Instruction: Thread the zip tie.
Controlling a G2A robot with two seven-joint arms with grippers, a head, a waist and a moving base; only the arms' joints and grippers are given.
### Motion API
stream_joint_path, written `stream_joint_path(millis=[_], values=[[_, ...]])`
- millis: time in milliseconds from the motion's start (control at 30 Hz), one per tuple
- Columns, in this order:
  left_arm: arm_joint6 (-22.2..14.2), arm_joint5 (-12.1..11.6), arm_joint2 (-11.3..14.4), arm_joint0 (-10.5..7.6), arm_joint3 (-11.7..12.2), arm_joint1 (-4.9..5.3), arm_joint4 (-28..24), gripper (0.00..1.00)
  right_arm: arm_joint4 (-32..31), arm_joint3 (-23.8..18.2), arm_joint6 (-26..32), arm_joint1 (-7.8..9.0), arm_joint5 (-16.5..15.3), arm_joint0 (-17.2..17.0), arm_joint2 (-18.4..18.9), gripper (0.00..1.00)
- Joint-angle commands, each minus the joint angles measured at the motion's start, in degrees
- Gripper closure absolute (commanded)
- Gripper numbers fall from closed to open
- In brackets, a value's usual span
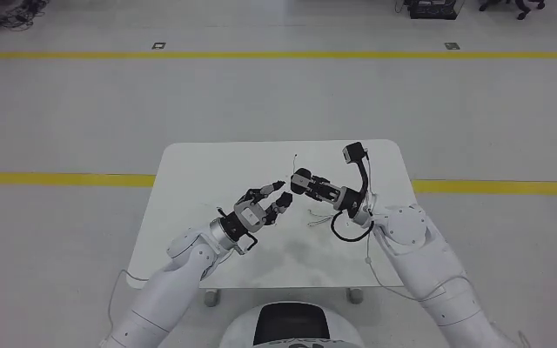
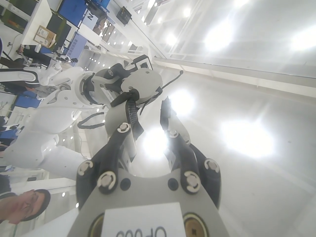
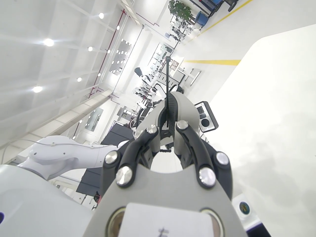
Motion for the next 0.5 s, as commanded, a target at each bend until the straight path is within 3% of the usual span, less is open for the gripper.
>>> stream_joint_path(millis=[0,467], values=[[-0.04,0.02,0.03,-0.04,0.01,0.01,0.03,0.79,0.14,0.01,0.06,0.01,0.0,0.03,-0.03,1.0],[-0.08,-0.48,0.02,0.05,-0.04,0.1,0.12,0.91,0.63,0.82,1.22,0.01,0.0,0.63,-0.95,1.0]])
